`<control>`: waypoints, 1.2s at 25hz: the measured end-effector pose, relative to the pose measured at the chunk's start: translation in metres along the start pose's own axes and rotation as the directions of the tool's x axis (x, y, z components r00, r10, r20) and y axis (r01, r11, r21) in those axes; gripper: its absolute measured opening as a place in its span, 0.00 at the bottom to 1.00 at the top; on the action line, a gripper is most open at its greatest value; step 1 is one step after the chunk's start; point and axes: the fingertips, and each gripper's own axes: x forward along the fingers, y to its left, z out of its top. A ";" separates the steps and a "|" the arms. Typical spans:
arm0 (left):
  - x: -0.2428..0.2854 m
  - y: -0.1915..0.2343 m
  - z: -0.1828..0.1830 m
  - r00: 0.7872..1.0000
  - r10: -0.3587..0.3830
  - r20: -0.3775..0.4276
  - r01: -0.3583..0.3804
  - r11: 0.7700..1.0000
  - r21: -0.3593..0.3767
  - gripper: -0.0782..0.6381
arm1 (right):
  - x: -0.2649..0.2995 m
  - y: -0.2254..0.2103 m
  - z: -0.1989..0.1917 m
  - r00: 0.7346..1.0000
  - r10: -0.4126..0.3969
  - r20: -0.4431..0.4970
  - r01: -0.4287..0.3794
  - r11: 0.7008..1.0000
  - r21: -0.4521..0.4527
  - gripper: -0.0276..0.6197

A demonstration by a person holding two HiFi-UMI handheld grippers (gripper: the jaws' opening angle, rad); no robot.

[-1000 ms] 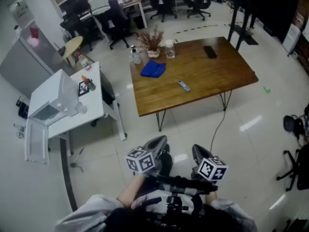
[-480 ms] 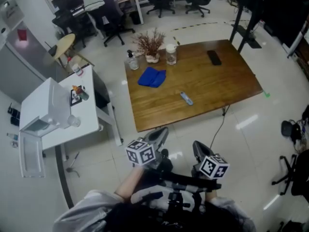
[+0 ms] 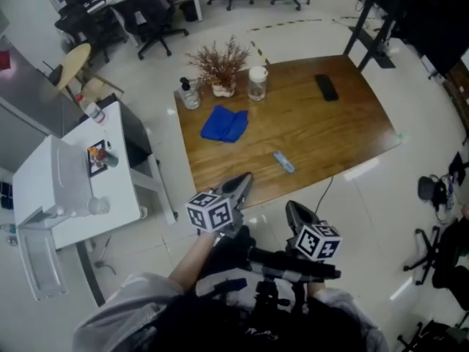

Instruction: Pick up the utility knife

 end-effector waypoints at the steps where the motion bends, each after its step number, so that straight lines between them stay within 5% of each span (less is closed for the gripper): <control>1: 0.004 0.002 0.000 1.000 -0.003 -0.009 0.003 1.000 -0.007 0.12 | 0.004 -0.001 0.001 1.000 -0.008 -0.014 0.008 1.000 -0.020 0.08; 7: 0.019 0.014 -0.006 0.999 0.010 -0.041 -0.012 0.998 -0.054 0.12 | 0.027 -0.014 0.012 0.996 -0.033 -0.080 0.025 0.995 -0.100 0.17; 14: 0.023 0.040 0.010 0.991 0.131 0.022 -0.128 0.987 -0.099 0.12 | 0.077 -0.042 0.035 0.984 -0.025 -0.178 -0.015 0.976 -0.217 0.23; 21: 0.032 0.055 0.017 0.968 0.241 0.073 -0.227 0.961 -0.160 0.12 | 0.130 -0.081 0.052 0.957 -0.112 -0.267 -0.021 0.893 -0.450 0.32; 30: 0.026 0.068 0.016 0.933 0.347 0.095 -0.323 0.924 -0.203 0.12 | 0.176 -0.097 0.031 0.906 -0.140 -0.400 -0.113 0.830 -0.546 0.36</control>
